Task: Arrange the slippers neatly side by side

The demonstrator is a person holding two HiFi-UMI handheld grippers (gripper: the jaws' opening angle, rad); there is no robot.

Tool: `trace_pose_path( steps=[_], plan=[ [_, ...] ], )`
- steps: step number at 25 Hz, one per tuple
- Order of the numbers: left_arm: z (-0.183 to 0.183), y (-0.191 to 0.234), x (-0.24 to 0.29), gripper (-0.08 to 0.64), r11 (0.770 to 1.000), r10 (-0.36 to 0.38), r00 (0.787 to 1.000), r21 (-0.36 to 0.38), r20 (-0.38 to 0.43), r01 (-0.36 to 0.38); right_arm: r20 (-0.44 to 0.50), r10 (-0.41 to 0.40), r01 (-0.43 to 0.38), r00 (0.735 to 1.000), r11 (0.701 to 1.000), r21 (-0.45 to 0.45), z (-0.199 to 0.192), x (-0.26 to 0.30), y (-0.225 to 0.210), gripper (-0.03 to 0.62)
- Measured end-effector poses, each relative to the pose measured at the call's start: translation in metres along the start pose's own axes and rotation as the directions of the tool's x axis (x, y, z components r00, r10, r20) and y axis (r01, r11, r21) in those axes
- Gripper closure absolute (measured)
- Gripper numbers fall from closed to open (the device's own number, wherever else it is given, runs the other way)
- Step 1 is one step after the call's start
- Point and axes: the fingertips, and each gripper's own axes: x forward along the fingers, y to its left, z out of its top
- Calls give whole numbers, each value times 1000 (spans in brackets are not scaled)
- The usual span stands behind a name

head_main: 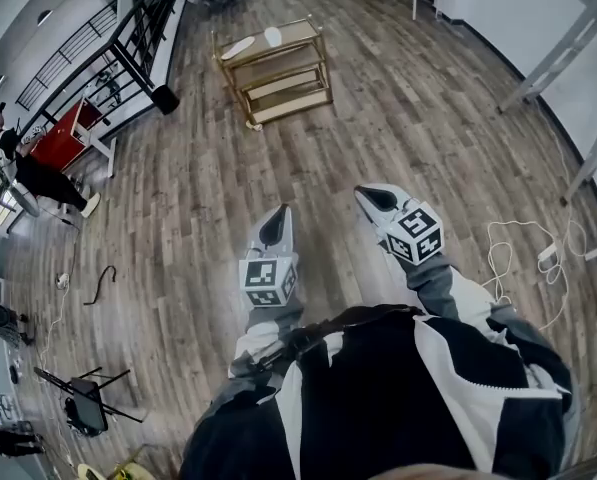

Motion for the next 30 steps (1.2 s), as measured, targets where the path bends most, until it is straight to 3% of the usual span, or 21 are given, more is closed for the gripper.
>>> trace_pose_path(
  steps=[5, 13, 30],
  plan=[
    [-1, -2, 2, 546, 1000, 1, 1000, -4, -1, -1, 20, -12, 12, 1000, 1000, 6, 2, -3, -5, 588],
    [-5, -16, 10, 546, 999, -27, 1000, -29, -7, 27, 30, 42, -43, 999, 999, 20, -2, -7, -5, 588],
    [-6, -29, 32, 546, 1000, 1, 1000, -6, -15, -1, 25, 70, -69, 997, 997, -28, -5, -5, -26, 588]
  ],
)
